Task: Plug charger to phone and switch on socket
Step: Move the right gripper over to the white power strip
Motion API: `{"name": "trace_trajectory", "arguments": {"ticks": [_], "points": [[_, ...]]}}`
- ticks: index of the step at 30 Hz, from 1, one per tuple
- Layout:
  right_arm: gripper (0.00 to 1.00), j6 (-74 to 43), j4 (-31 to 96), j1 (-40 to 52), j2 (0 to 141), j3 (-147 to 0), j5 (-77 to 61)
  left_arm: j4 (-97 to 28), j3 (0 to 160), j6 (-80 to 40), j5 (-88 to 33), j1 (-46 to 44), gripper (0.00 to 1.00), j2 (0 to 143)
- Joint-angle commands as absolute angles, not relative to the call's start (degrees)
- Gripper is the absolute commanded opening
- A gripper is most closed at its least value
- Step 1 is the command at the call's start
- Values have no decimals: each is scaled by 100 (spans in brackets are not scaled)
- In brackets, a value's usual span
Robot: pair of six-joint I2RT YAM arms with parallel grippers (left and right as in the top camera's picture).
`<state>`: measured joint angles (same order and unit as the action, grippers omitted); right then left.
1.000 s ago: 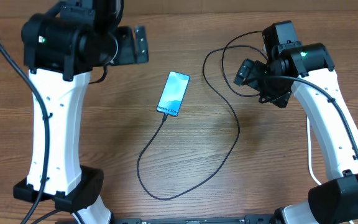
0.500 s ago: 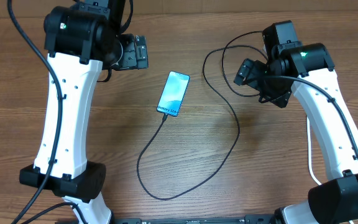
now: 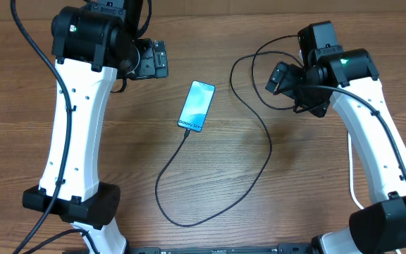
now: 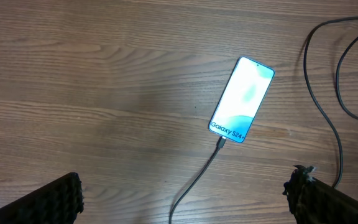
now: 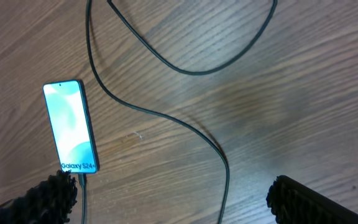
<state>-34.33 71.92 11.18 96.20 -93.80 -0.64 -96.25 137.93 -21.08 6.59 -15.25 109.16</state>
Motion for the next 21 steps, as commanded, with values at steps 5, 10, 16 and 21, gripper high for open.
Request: {"name": "trace_trajectory", "arguments": {"ticks": [5, 10, 16, 21], "points": [[100, -3452, 7091, 1081, 9721, -9408, 38, -9618, 13762, -2189, 766, -1492, 100, 10932], [100, -3452, 6960, 1079, 9721, -9408, 104, -9620, 13762, -2189, 766, -1492, 100, 10934], [100, -3454, 6772, 1052, 9721, -9408, 781, -9620, 13762, -2189, 766, -1492, 100, 10932], [100, -3459, 6687, 878, 9721, -9408, 854, -9618, 13760, -2189, 766, -1492, 100, 10932]]}}
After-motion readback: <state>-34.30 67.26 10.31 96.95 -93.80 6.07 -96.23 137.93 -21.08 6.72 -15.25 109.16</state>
